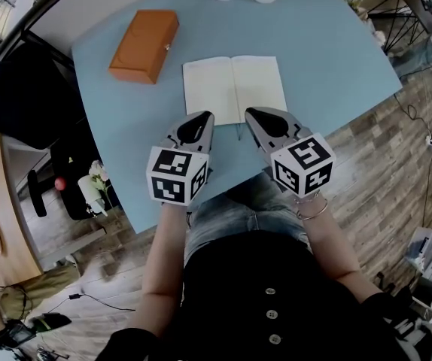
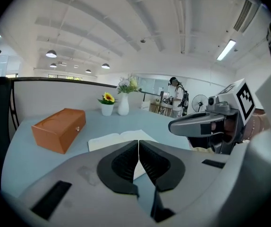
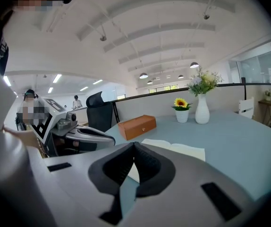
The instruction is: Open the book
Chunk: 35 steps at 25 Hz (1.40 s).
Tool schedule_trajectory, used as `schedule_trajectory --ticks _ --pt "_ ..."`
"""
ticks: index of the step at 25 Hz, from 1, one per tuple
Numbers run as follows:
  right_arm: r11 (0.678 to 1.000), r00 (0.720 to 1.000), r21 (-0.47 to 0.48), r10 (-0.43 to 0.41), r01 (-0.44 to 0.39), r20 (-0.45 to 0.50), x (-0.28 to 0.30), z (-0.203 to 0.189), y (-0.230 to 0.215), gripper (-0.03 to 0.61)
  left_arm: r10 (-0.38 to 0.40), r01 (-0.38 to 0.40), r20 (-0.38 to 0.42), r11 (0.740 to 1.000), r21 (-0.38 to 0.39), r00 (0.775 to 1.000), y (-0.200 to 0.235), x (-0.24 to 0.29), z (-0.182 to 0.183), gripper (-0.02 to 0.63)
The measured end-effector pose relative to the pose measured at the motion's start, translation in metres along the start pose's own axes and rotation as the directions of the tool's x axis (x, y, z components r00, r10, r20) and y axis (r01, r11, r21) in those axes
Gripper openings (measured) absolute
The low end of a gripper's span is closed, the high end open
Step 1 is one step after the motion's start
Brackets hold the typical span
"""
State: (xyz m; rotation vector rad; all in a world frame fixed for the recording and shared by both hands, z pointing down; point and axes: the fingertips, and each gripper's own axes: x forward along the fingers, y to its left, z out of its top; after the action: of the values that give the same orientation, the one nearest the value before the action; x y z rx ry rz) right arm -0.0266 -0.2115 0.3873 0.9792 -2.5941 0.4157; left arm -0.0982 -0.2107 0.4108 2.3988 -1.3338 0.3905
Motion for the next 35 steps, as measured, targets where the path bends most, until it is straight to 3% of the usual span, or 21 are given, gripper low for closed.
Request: schedule_trajectory --ticks 11,18,35 --pt "1.000 0.998 0.018 -0.022 0.021 0.064 -0.020 0.007 0.000 0.002 -0.065 0.063 0.066 0.998 0.032 0.996 -0.031 -0.007 0.015 0.012" --pt "0.999 0.998 0.035 -0.025 0.023 0.062 -0.024 -0.002 0.001 0.002 -0.100 0.107 0.110 0.992 -0.063 0.989 -0.040 -0.010 0.015 0.012" --pt "0.999 0.996 0.031 -0.010 0.007 0.090 -0.036 -0.011 0.014 0.002 -0.157 0.159 0.060 0.987 -0.025 0.986 -0.069 -0.013 -0.004 0.012"
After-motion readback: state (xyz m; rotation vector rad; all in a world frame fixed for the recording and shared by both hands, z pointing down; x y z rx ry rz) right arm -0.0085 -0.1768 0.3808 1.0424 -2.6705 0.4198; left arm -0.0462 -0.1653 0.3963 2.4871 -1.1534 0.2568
